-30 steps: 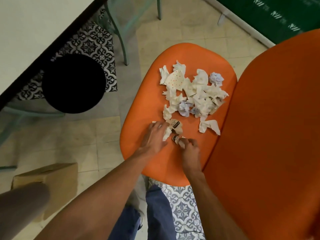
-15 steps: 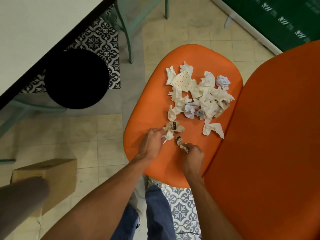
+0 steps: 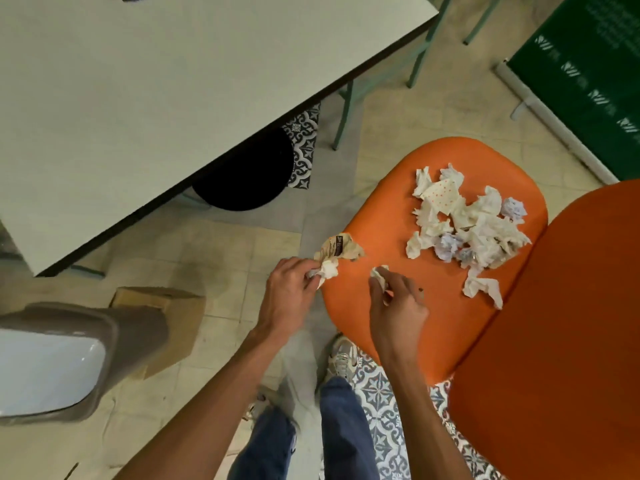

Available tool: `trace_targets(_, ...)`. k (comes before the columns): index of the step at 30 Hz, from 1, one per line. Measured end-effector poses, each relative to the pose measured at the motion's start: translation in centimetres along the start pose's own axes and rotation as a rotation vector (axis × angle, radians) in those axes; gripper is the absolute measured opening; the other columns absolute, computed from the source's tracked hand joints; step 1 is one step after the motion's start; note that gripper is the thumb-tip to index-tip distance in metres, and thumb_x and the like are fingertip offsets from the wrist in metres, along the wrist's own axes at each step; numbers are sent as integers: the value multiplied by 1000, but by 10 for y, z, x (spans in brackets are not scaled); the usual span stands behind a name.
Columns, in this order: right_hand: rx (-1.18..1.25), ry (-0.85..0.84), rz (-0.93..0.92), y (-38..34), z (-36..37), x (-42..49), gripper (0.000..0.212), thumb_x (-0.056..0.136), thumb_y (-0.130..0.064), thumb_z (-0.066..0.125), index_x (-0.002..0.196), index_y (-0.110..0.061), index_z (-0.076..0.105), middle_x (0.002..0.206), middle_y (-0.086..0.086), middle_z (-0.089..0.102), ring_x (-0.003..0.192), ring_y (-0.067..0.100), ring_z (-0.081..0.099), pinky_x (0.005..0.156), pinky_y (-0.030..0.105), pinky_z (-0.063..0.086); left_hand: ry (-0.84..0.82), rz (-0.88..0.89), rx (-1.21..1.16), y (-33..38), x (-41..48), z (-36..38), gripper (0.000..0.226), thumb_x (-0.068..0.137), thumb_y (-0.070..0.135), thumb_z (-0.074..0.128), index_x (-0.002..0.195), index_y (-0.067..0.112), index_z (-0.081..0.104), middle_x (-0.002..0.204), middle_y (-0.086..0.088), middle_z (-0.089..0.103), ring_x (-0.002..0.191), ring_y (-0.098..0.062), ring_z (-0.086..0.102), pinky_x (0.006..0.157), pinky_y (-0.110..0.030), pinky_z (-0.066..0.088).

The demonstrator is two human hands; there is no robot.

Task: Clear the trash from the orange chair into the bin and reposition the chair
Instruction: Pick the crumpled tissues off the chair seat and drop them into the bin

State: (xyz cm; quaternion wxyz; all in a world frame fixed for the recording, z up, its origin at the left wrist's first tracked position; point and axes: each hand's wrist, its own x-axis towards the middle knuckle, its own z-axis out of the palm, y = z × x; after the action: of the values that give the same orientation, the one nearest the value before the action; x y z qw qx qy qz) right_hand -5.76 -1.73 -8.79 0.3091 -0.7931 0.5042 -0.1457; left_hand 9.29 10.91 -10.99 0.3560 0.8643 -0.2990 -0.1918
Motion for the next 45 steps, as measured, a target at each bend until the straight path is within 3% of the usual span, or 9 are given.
trace_targets(6, 107, -130, -200, -95, 28, -38, 27, 108, -25, 59, 131, -21, 73, 123, 0, 67, 101, 17, 69, 90, 40, 59, 203, -51, 15, -37, -62, -106, 25, 87, 9, 80, 112, 14, 77, 101, -1, 71, 88, -18, 65, 75, -42, 60)
trace_targets(13, 163, -301, -457, -192, 72, -110, 26, 105, -13, 65, 128, -18, 76, 121, -1, 71, 104, 11, 68, 93, 30, 57, 378, -197, 31, -88, -148, -201, 23, 94, 18, 76, 118, 17, 75, 109, 2, 73, 93, -12, 68, 78, -27, 61)
trace_targets(16, 182, -389, -554, -225, 95, -144, 26, 105, -11, 65, 127, -19, 76, 122, -2, 70, 103, 9, 68, 93, 25, 58, 465, -289, 45, -108, -186, -231, 24, 93, 17, 77, 118, 17, 75, 110, -1, 71, 91, -9, 66, 82, -10, 50)
trace_targets(19, 180, -486, -623, -251, 122, -178, 24, 106, -14, 64, 126, -21, 75, 122, -3, 70, 100, 8, 69, 90, 23, 58, 538, -342, 99, -132, -225, -254, 27, 89, 12, 80, 116, 12, 76, 106, -5, 71, 91, -11, 65, 81, -5, 43)
trace_targets(22, 158, -564, -682, -262, 145, -199, 24, 106, -14, 63, 126, -20, 75, 122, -2, 71, 98, 11, 70, 89, 23, 57, 595, -357, 126, -148, -249, -263, 26, 87, 8, 81, 112, 9, 77, 102, -6, 71, 87, -17, 67, 81, -12, 48)
trace_targets(27, 48, -715, -761, -279, 186, -233, 25, 106, -13, 62, 128, -15, 75, 124, 3, 70, 98, 15, 72, 91, 2, 44, 658, -422, 143, -178, -285, -274, 26, 87, 8, 81, 112, 11, 76, 102, -6, 71, 86, -24, 69, 72, -36, 61)
trace_targets(34, -178, -852, -881, -284, 242, -255, 23, 104, -7, 59, 122, -7, 73, 121, 15, 69, 96, 36, 72, 88, 39, 60, 690, -460, 156, -198, -302, -281, 24, 86, 7, 82, 110, 10, 77, 101, -4, 73, 84, -24, 68, 71, -29, 55)
trace_targets(40, -311, -956, -906, -291, 267, -257, 29, 100, -2, 58, 127, -4, 68, 131, 16, 64, 105, 38, 70, 90, 42, 60, 667, -479, 144, -209, -303, -283, 25, 89, 8, 80, 113, 12, 75, 104, -3, 72, 89, -24, 67, 71, -31, 57)
trace_targets(45, -274, -1054, -871, -304, 275, -252, 62, 88, 8, 67, 145, -16, 61, 148, 7, 58, 127, 29, 62, 109, 43, 53, 615, -494, 176, -217, -301, -286, 26, 88, 8, 81, 113, 12, 75, 104, -3, 72, 90, -24, 64, 71, -29, 54)
